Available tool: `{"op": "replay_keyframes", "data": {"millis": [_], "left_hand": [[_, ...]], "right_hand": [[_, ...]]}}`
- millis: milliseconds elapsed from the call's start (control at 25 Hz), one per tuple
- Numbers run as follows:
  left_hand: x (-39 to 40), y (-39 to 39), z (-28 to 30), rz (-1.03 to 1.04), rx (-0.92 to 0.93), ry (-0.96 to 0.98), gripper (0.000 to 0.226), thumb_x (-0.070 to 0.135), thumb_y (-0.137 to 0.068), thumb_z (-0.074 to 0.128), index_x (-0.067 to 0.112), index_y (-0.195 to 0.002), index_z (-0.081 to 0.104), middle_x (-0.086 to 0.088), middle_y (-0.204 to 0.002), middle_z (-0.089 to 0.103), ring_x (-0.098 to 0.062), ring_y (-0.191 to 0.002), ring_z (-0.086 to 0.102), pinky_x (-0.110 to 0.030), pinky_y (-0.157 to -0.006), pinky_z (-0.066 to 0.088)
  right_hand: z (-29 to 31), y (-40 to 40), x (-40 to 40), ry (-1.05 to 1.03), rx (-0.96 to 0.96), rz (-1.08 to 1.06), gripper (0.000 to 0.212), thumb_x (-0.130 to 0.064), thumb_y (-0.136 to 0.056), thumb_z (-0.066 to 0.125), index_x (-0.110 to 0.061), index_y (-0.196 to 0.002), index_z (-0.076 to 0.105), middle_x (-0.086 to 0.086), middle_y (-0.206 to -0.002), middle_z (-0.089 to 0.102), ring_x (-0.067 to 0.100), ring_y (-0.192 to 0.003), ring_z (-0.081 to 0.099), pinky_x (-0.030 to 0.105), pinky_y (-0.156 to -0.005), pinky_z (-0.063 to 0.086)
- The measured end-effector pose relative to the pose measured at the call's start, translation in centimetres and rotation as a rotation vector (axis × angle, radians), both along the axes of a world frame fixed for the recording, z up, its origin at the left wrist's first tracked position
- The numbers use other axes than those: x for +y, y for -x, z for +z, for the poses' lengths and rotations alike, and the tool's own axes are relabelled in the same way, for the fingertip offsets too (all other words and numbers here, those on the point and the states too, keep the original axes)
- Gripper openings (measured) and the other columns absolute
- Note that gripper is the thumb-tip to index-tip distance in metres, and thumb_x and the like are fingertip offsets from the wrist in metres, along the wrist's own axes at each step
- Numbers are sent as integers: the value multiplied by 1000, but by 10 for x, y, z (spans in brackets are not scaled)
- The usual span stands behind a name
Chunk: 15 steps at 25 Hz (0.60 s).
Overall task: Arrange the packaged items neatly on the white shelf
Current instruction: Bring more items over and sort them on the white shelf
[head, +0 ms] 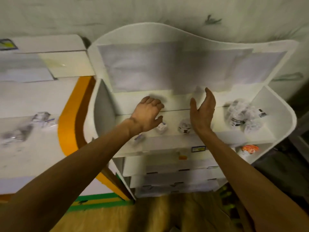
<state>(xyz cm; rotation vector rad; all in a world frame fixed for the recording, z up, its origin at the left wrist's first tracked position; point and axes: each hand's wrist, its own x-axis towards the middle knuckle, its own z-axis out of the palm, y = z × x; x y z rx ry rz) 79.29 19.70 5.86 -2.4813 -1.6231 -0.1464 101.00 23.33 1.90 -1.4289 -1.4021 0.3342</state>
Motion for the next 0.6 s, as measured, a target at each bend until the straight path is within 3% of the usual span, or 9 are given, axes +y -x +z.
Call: {"op": "replay_keyframes", "data": {"millis": [200, 360, 480, 600], "left_hand": [[-64, 92, 56, -41, -40, -256, 42, 41, -93, 54, 16, -125, 63, -6, -128, 62, -26, -119, 57, -42, -114, 30], [-138, 192, 78, -86, -126, -475, 46, 39, -99, 50, 11, -136, 56, -10, -138, 57, -26, -126, 51, -40, -110, 35], [-187, 268, 77, 9, -183, -486, 51, 41, -101, 49, 11, -142, 49, -10, -145, 52, -24, -132, 46, -36, -112, 31], [-224, 337, 60, 178, -113, -386, 54, 46, -103, 41, 12, -145, 44, -9, -149, 47, -26, -134, 44, -38, -111, 32]], "right_hand": [[46, 129, -44, -140, 105, 87, 65, -36, -95, 55, -12, -151, 33, 5, -155, 39, 20, -141, 38, 37, -117, 32], [74, 253, -111, -221, 96, 257, 66, -33, -95, 59, -13, -151, 32, 7, -155, 38, 21, -142, 36, 43, -117, 33], [91, 330, -150, -283, 85, 351, 64, -33, -96, 60, -12, -151, 33, 9, -153, 39, 23, -141, 37, 47, -116, 34], [97, 381, -173, -274, 47, 407, 66, -34, -95, 56, -18, -153, 30, 5, -155, 36, 20, -143, 35, 48, -116, 34]]}}
